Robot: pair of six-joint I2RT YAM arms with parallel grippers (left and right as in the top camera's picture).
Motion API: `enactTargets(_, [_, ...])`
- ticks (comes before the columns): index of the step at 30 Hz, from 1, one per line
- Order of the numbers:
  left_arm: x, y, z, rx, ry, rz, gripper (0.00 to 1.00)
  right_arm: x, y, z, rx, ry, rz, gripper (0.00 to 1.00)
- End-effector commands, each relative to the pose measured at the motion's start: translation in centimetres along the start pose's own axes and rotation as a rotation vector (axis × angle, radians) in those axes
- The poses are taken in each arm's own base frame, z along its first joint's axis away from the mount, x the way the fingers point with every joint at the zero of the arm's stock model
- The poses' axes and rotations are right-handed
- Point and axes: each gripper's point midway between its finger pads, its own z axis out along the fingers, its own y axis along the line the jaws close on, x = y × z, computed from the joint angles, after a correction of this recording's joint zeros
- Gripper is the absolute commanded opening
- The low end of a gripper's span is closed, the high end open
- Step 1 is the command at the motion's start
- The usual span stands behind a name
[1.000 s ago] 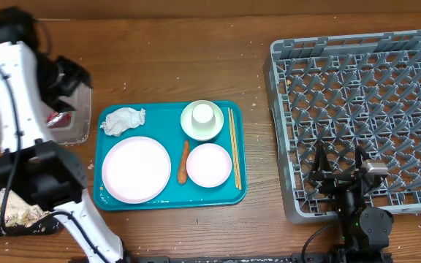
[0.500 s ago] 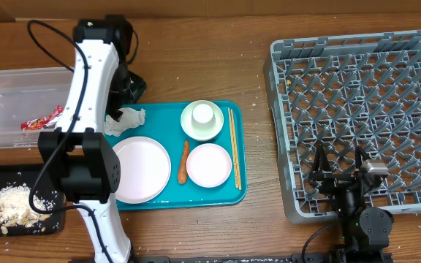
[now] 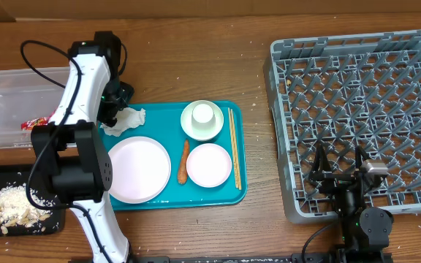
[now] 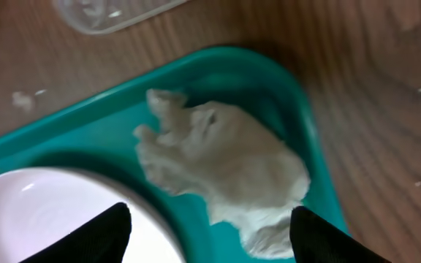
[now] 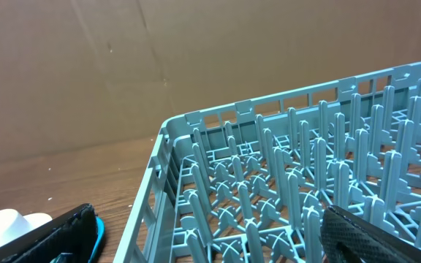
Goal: Sort waste into correct bins and load items into the dishwasher
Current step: 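Grasp the crumpled white tissue on the tray with the left gripper, then carry the tissue left and release it into the clear bin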
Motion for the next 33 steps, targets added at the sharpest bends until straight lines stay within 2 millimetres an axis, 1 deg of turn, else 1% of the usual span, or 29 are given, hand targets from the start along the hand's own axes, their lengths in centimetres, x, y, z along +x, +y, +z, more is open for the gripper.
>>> enactTargets(1, [-0.2, 0.0, 1.5, -0.004, -0.025, -0.009, 0.70, 0.2, -0.2, 0.0, 0.007, -0.004, -0.004, 1.00])
enactTargets(7, [0.7, -0.2, 3.3, 0.014, 0.009, -0.012, 0.68, 0.2, -0.2, 0.0, 0.007, -0.004, -0.004, 1.00])
enactTargets(12, [1.2, 0.4, 4.4, -0.003, 0.018, -0.008, 0.63, 0.2, -0.2, 0.0, 0.007, -0.004, -0.004, 1.00])
enactTargets(13, [1.3, 0.6, 4.6, -0.010, 0.020, -0.007, 0.60, 0.2, -0.2, 0.0, 0.007, -0.004, -0.004, 1.00])
enactTargets(15, [1.4, 0.8, 4.7, -0.018, 0.023, -0.004, 0.52, 0.2, -0.2, 0.0, 0.007, -0.004, -0.004, 1.00])
enactTargets(16, [1.5, 0.9, 4.7, -0.021, 0.023, -0.003, 0.50, 0.2, -0.2, 0.0, 0.007, -0.004, -0.004, 1.00])
enactTargets(18, [1.4, 0.9, 4.7, -0.022, 0.022, 0.001, 0.40, 0.2, -0.2, 0.0, 0.007, -0.004, -0.004, 1.00])
enactTargets(22, [1.4, 1.0, 4.4, -0.023, 0.026, 0.039, 0.11, 0.2, -0.2, 0.0, 0.007, -0.004, -0.004, 1.00])
enactTargets(23, [1.4, 1.1, 4.0, -0.030, 0.029, 0.047, 0.04, 0.2, -0.2, 0.0, 0.007, -0.004, -0.004, 1.00])
enactTargets(25, [1.2, 1.1, 3.0, -0.033, 0.030, 0.047, 0.04, 0.2, -0.2, 0.0, 0.007, -0.004, -0.004, 1.00])
enactTargets(27, [0.8, 0.8, 1.5, -0.021, 0.024, 0.057, 0.04, 0.2, -0.2, 0.0, 0.007, -0.004, -0.004, 1.00])
enactTargets(29, [0.2, 0.3, -0.4, -0.001, 0.009, 0.064, 0.04, 0.2, -0.2, 0.0, 0.007, -0.004, -0.004, 1.00])
enactTargets(33, [-1.3, -1.2, -5.1, 0.082, -0.029, 0.079, 0.04, 0.2, -0.2, 0.0, 0.007, -0.004, -0.004, 1.00])
